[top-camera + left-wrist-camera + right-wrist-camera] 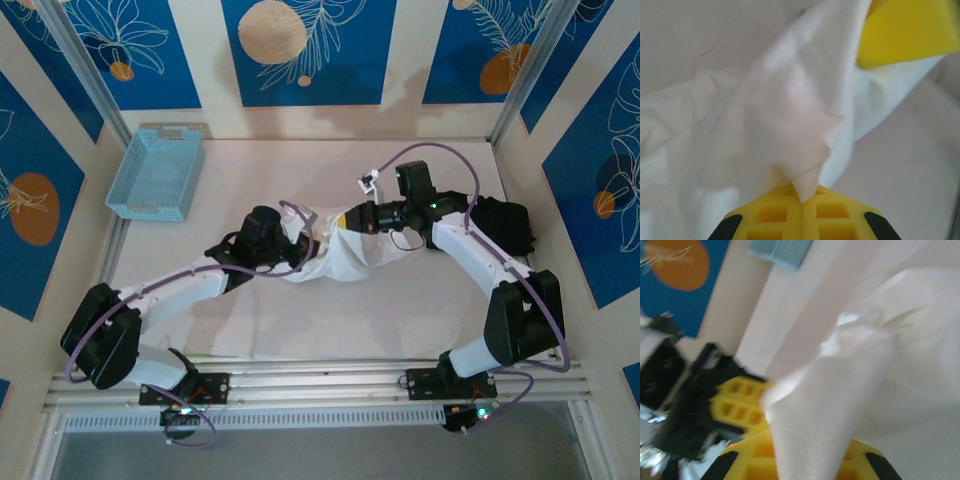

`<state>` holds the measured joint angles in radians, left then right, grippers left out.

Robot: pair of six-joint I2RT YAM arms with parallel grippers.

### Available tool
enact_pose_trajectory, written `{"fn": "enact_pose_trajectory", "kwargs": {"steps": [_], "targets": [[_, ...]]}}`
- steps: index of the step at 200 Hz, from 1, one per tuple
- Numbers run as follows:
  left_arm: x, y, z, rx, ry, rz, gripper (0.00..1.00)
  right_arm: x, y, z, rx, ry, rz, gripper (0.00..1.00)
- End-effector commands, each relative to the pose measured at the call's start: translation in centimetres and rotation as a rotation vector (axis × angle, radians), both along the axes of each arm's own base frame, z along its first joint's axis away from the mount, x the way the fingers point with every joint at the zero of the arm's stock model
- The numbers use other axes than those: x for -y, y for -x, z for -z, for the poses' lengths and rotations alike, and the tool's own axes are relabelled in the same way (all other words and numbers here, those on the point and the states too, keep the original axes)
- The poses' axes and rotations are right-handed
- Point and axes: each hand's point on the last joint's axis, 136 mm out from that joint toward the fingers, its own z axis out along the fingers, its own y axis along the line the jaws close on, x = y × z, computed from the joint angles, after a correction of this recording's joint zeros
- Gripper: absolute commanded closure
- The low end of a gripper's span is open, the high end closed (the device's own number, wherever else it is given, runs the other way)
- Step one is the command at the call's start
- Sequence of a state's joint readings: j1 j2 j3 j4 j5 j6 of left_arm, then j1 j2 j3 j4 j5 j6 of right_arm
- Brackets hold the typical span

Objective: Fold the inside-out t-shirt

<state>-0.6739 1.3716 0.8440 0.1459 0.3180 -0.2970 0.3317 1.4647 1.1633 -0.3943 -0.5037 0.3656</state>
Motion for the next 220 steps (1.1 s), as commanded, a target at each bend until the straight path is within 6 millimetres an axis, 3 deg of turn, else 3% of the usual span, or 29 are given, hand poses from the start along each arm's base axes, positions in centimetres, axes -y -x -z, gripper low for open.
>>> {"fn": "enact_pose_trajectory", "kwargs": {"steps": [1, 13, 24, 44, 60, 75, 104, 128, 145, 156, 169, 182, 192, 220], "targets": [[0.4, 1.2, -4.9, -0.118, 0.259, 0.01, 1.0, 3.9, -3.3, 1.3, 0.091, 0.331, 0.23, 0.77], [0.2, 1.5, -5.7, -0.17, 0.317, -0.012, 1.0, 5.4, -3.6, 0.5, 0.183, 0.473, 0.298, 0.68], [0.1, 1.9, -6.4, -0.195, 0.346, -0.017, 1.0, 5.3, -2.4, -0.7, 0.287, 0.525, 0.292, 0.62], [-0.6, 2.1, -7.3, -0.181, 0.348, -0.043, 1.0, 2.7, 2.2, -1.7, 0.402, 0.421, 0.163, 0.55], [-1.0, 2.3, -7.6, -0.168, 0.337, -0.051, 1.0, 0.6, 5.6, -1.1, 0.398, 0.294, 0.069, 0.53], [-1.2, 2.4, -7.8, -0.168, 0.335, -0.056, 1.0, -0.4, 7.2, 0.5, 0.371, 0.266, 0.038, 0.52], [-1.1, 2.5, -8.1, -0.17, 0.336, -0.049, 1.0, -1.4, 7.5, 3.6, 0.325, 0.281, 0.04, 0.47], [-1.1, 2.5, -8.1, -0.171, 0.329, -0.046, 1.0, -3.5, 6.7, 3.9, 0.34, 0.233, 0.019, 0.43], [-1.3, 2.6, -7.9, -0.163, 0.32, -0.05, 1.0, -4.2, 4.9, 3.8, 0.369, 0.25, 0.046, 0.43], [-1.5, 2.7, -7.7, -0.16, 0.305, -0.054, 1.0, -4.0, 3.7, 3.7, 0.388, 0.281, 0.07, 0.49], [-2.0, 2.5, -7.2, -0.148, 0.274, -0.078, 1.0, -3.1, 3.0, 3.3, 0.39, 0.292, 0.069, 0.79], [-2.8, 2.3, -6.8, -0.135, 0.242, -0.106, 1.0, -2.9, 4.0, 2.0, 0.379, 0.206, -0.014, 0.96], [-3.5, 1.9, -6.6, -0.137, 0.232, -0.131, 1.0, -3.2, 5.7, 0.5, 0.368, 0.08, -0.115, 1.0], [-5.7, 0.6, -6.1, -0.167, 0.244, -0.198, 1.0, -3.2, 10.0, -4.0, 0.333, -0.214, -0.336, 1.0]]}}
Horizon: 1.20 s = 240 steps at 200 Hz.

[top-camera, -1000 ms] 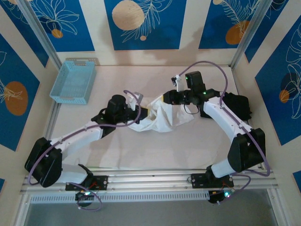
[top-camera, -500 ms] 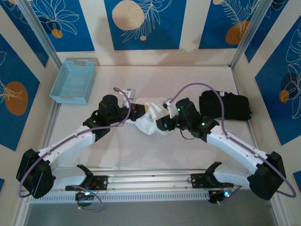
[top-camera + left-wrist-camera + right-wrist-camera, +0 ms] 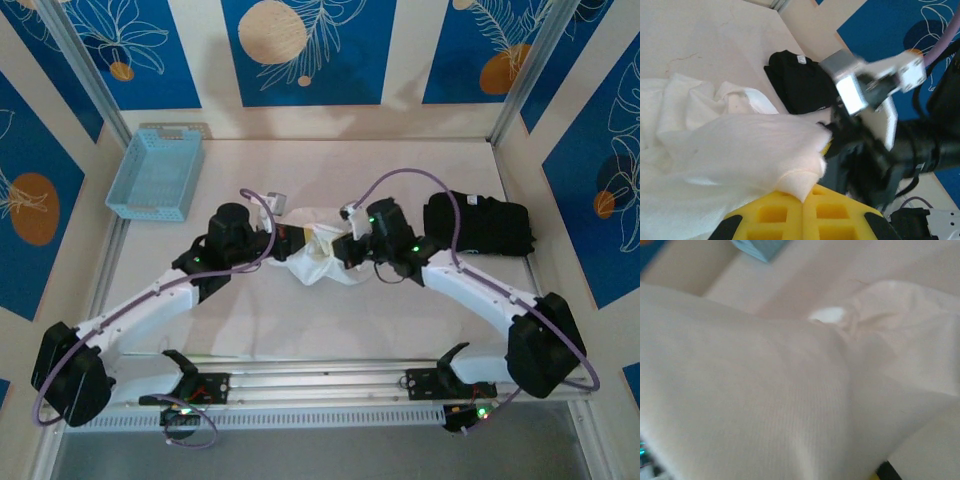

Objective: Fold the inside-out t-shirt

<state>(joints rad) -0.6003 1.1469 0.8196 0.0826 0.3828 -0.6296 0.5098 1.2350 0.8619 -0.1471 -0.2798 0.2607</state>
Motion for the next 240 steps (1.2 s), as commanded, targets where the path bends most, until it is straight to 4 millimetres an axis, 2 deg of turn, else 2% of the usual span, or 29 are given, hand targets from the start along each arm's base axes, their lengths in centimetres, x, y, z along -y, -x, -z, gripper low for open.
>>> {"fn": "enact_pose_trajectory", "kwargs": {"steps": [1, 24, 53, 62, 85, 103, 119, 142, 158, 204, 240], "targets": [[-2.3, -1.0, 0.1, -0.002, -0.019, -0.067, 1.0, -1.4, 5.1, -5.9, 0.013, -0.265, -0.328, 1.0], [-4.2, -1.9, 1.5, 0.003, -0.13, -0.159, 1.0, -1.3, 6.7, -7.9, 0.011, -0.369, -0.433, 1.0], [-5.1, -2.1, 3.3, 0.0, -0.227, -0.188, 1.0, -1.7, 5.9, -7.5, -0.033, -0.375, -0.438, 1.0], [-5.1, -1.8, 3.7, 0.009, -0.258, -0.185, 0.87, -1.8, 5.4, -7.3, -0.046, -0.375, -0.429, 1.0], [-5.0, -0.2, 3.9, 0.086, -0.375, -0.164, 0.69, -1.9, 4.4, -7.0, -0.088, -0.374, -0.399, 1.0], [-5.2, 1.4, 3.4, 0.145, -0.424, -0.164, 0.58, -2.0, 3.8, -6.6, -0.115, -0.367, -0.378, 1.0], [-5.0, 2.5, 2.9, 0.2, -0.455, -0.146, 0.55, -2.0, 3.6, -6.4, -0.123, -0.361, -0.366, 1.0], [-2.2, 4.5, 2.0, 0.287, -0.427, 0.012, 0.56, -2.0, 3.5, -6.4, -0.126, -0.356, -0.36, 1.0], [-0.4, 4.8, 2.1, 0.284, -0.419, 0.108, 0.58, -1.9, 3.5, -6.3, -0.125, -0.354, -0.359, 1.0], [0.6, 2.3, 3.7, 0.284, -0.533, 0.116, 0.63, -1.9, 3.6, -6.3, -0.126, -0.35, -0.361, 1.0], [2.2, 1.5, 4.4, 0.258, -0.513, 0.156, 0.79, -1.9, 3.6, -6.1, -0.125, -0.348, -0.361, 1.0]]}}
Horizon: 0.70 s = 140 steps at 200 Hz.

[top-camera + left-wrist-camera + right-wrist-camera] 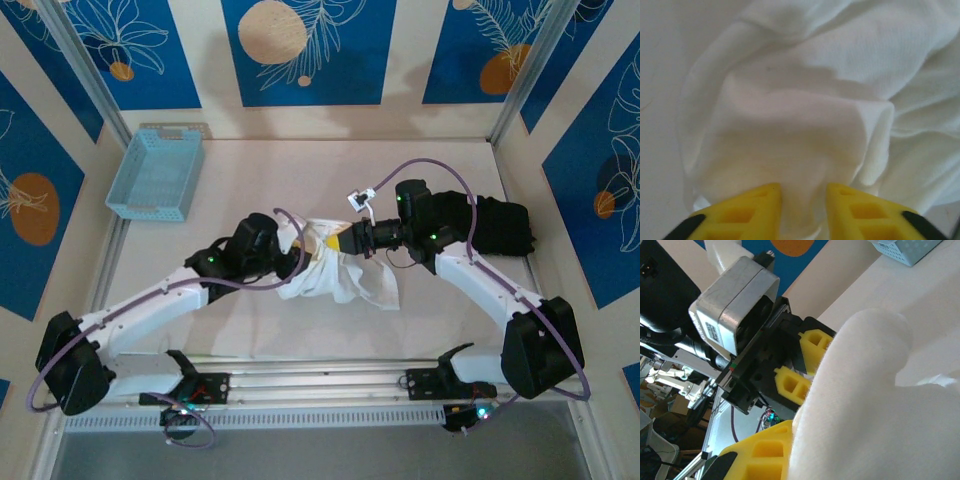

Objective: Fold the inside-out t-shirt

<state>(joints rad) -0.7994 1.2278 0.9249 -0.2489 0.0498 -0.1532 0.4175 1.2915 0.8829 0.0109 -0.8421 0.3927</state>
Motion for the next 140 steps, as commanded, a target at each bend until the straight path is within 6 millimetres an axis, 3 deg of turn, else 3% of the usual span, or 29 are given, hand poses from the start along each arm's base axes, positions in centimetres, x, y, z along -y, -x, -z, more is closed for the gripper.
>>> {"fn": "enact_pose_trajectory", "kwargs": {"steps": [1, 48, 86, 140], "targets": [[1.3, -0.6, -1.3, 0.019, 0.032, 0.048, 0.8, 0.1, 0.1, -1.0, 0.02, -0.014, -0.014, 1.0], [2.7, -0.7, -2.3, -0.01, 0.129, 0.106, 1.0, 0.3, -0.1, -0.5, 0.024, 0.009, -0.002, 1.0], [2.0, -0.6, -6.5, -0.043, 0.37, 0.115, 1.0, 1.1, -1.4, 0.8, 0.097, 0.185, 0.091, 1.0], [-1.1, -0.3, -10.5, -0.108, 0.659, 0.11, 1.0, 1.0, -2.4, -2.2, 0.214, 0.178, 0.114, 1.0]]}}
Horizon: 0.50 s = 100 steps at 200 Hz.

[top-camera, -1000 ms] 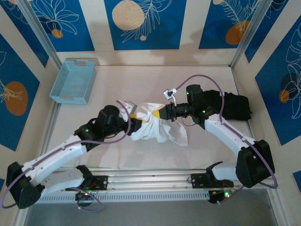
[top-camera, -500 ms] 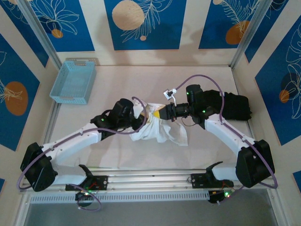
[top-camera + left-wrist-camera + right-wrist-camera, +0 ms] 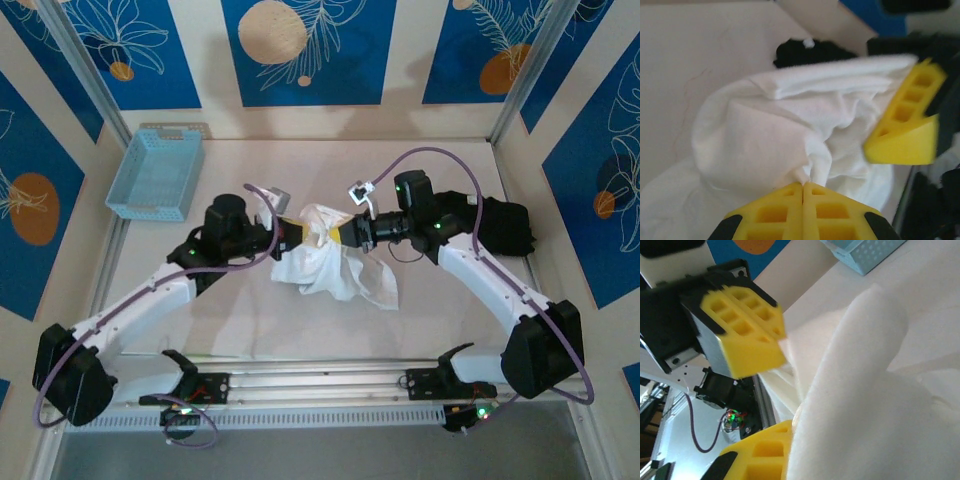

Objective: Fold the inside-out t-shirt

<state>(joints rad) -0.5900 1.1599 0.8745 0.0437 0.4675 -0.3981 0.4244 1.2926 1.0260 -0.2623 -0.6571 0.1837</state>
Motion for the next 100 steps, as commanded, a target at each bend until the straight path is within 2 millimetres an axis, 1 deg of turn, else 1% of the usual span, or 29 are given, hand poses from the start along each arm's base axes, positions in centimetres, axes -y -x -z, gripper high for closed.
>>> {"fn": "enact_pose_trajectory", "kwargs": {"steps": [1, 4, 20, 35, 40, 43, 52, 54, 58, 62, 68, 74, 89, 93, 100], "targets": [[-0.8, 1.2, -3.4, -0.026, 0.21, 0.053, 1.0, 0.3, -0.6, -1.9, 0.098, 0.029, 0.021, 1.0], [-1.1, 1.2, -3.7, -0.026, 0.231, 0.049, 1.0, 0.4, -0.8, -1.9, 0.101, 0.035, 0.031, 1.0], [-2.1, 1.6, -5.3, -0.02, 0.338, 0.039, 1.0, 1.5, -3.3, -1.6, 0.127, 0.128, 0.176, 1.0], [-2.6, 2.2, -6.9, 0.013, 0.409, 0.043, 1.0, 2.9, -5.7, -0.2, 0.1, 0.256, 0.337, 1.0], [-2.7, 2.3, -7.2, 0.021, 0.423, 0.043, 1.0, 3.4, -6.2, 0.3, 0.087, 0.296, 0.38, 0.98], [-2.7, 2.4, -7.4, 0.025, 0.429, 0.045, 1.0, 3.8, -6.6, 0.7, 0.077, 0.332, 0.413, 0.95], [-3.0, 2.5, -7.8, 0.04, 0.438, 0.035, 1.0, 4.4, -7.1, 1.4, 0.06, 0.396, 0.461, 0.89], [-3.0, 2.6, -7.9, 0.043, 0.439, 0.032, 1.0, 4.6, -7.2, 1.5, 0.058, 0.416, 0.477, 0.87], [-3.1, 2.6, -7.9, 0.046, 0.436, 0.027, 1.0, 4.8, -7.2, 1.6, 0.057, 0.436, 0.486, 0.84], [-3.2, 2.5, -7.8, 0.046, 0.431, 0.021, 1.0, 5.1, -7.2, 1.8, 0.066, 0.467, 0.5, 0.8], [-3.3, 2.4, -7.7, 0.046, 0.42, 0.011, 1.0, 5.2, -7.1, 1.6, 0.084, 0.488, 0.508, 0.76], [-3.3, 2.4, -7.6, 0.047, 0.41, 0.008, 1.0, 5.2, -6.6, 1.1, 0.131, 0.503, 0.499, 0.69], [-3.2, 2.2, -7.2, 0.04, 0.39, 0.0, 1.0, 4.6, -5.3, -0.3, 0.254, 0.498, 0.466, 0.58], [-3.2, 2.2, -7.1, 0.036, 0.386, 0.0, 1.0, 4.4, -5.0, -0.6, 0.282, 0.495, 0.458, 0.57], [-3.1, 2.2, -6.9, 0.032, 0.382, 0.004, 1.0, 3.8, -3.9, -1.2, 0.358, 0.479, 0.418, 0.54]]}}
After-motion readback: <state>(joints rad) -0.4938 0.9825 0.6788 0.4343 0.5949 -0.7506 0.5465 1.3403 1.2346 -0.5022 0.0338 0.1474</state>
